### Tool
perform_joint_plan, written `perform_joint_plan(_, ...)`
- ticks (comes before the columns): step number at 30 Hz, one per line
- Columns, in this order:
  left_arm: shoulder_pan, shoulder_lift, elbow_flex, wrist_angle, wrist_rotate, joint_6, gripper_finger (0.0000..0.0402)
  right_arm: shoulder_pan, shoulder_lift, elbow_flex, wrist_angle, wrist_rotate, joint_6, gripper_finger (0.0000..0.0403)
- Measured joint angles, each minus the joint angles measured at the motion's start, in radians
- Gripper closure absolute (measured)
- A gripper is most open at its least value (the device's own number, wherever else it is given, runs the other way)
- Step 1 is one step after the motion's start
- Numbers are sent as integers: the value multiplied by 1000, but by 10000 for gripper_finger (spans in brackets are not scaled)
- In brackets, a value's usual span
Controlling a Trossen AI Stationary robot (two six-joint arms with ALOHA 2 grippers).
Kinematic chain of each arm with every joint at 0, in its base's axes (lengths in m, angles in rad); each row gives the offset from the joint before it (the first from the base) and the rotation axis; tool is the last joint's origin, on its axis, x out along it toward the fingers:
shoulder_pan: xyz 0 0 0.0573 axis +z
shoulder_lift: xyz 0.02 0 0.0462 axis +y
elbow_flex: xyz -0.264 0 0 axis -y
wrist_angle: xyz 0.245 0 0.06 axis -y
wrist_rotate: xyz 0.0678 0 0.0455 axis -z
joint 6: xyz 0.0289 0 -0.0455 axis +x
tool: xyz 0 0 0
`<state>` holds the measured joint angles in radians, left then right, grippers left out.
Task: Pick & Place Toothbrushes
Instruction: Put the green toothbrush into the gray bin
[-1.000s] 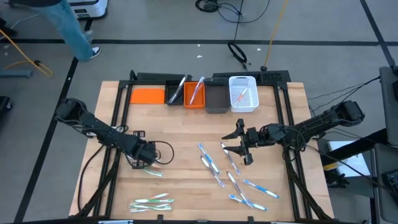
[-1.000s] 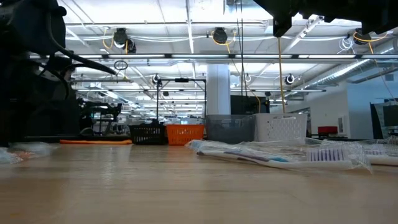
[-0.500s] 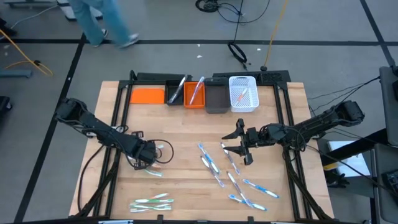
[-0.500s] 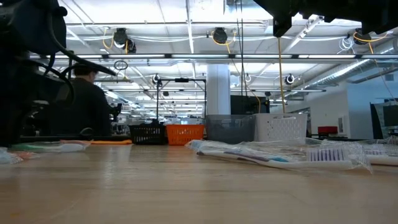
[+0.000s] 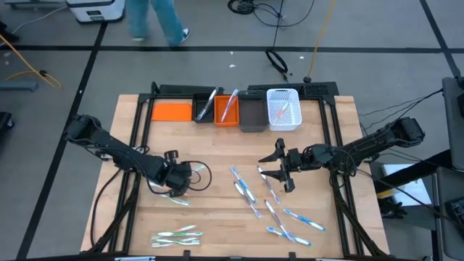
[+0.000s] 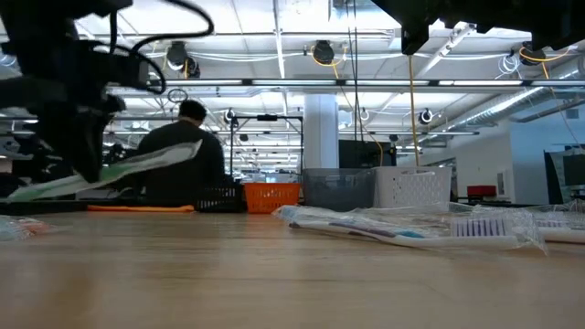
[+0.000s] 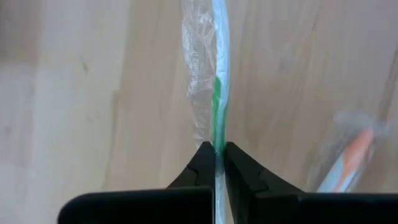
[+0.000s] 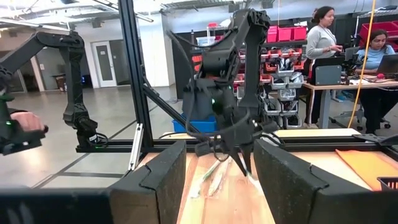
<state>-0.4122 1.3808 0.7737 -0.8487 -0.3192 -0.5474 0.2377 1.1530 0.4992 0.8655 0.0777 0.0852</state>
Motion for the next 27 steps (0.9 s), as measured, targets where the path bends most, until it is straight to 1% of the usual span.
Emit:
perform_joint_plan(5, 3, 0, 51, 92, -91, 58, 393, 0, 0, 0, -6, 1, 0, 222)
perform_joint_plan(9, 25, -1, 85, 203, -133, 133, 398, 0, 0, 0, -7, 4, 0, 222)
perform_joint_plan(12, 50, -2, 102, 319, -146, 213, 392, 0, 0, 0, -11, 4, 0, 222)
perform_joint_plan(17, 100, -2, 106, 505, -145, 355, 397, 0, 0, 0, -13, 4, 0, 222)
perform_joint_plan(21, 140, -2, 107, 652, -143, 412, 389, 0, 0, 0, -14, 4, 0, 222)
perform_joint_plan(24, 166, -2, 107, 754, -111, 466, 395, 0, 0, 0, -19, 5, 0, 222)
perform_joint_plan(27, 191, -2, 107, 853, -54, 501, 395, 0, 0, 0, -20, 10, -3, 222)
